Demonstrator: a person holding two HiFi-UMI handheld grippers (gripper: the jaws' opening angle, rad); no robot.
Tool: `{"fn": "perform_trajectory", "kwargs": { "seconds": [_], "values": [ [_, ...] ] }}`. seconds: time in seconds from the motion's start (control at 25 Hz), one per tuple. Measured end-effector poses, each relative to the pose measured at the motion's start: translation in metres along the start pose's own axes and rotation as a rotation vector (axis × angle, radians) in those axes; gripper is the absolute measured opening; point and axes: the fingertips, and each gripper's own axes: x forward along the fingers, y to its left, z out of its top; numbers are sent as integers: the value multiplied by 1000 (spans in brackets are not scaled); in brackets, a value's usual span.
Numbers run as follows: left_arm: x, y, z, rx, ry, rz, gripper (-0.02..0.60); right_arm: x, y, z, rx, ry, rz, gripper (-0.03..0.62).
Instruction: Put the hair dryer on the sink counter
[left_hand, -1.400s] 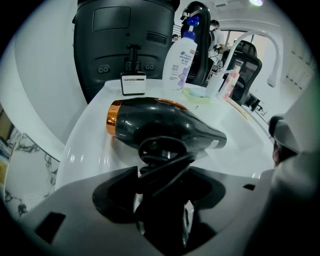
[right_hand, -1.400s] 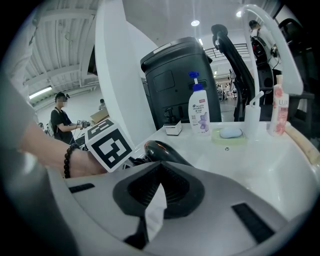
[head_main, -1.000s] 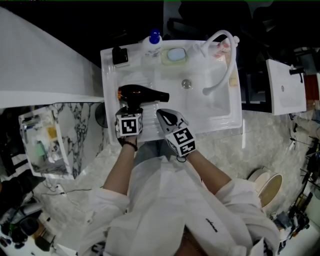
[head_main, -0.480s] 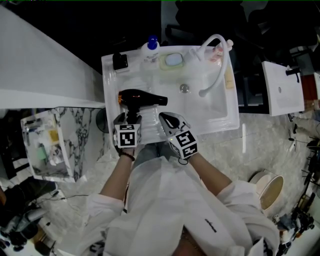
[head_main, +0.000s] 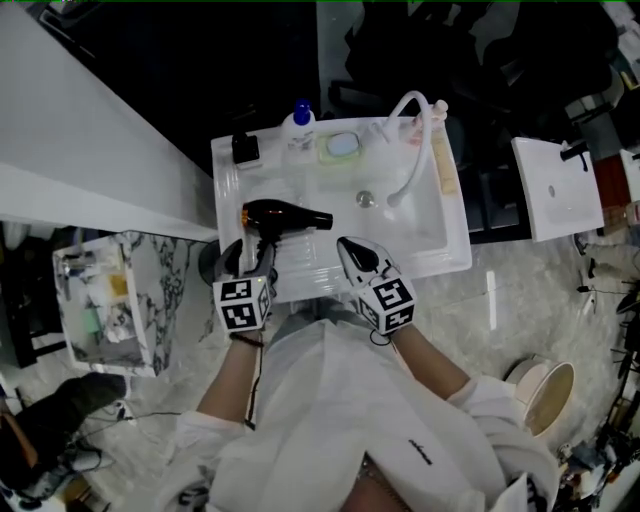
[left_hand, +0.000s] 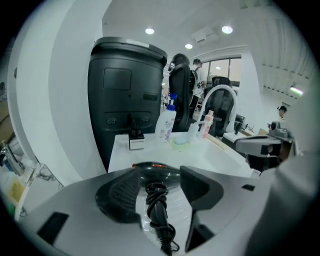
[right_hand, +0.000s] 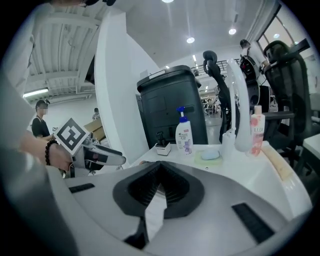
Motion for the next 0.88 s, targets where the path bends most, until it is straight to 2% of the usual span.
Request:
{"fn": "perform_trajectory", "kwargs": {
  "seconds": [0.32,0.56,0.72,0.88],
  "values": [
    [-52,-14,67,85,-261,-13,88,-34,-17,43,-2,-101,-70,17],
    [-88,-15,104,120,-414,10,52,-54,-16,72,33,-203,-70,17],
    [-102,-10,121,145,-506,48,48,-66,-16,84,15,-229,-65,17],
    [-113,-4,129,156,-566,72,48,-79,-24,92,-15,-239,-98,17]
  ]
}}
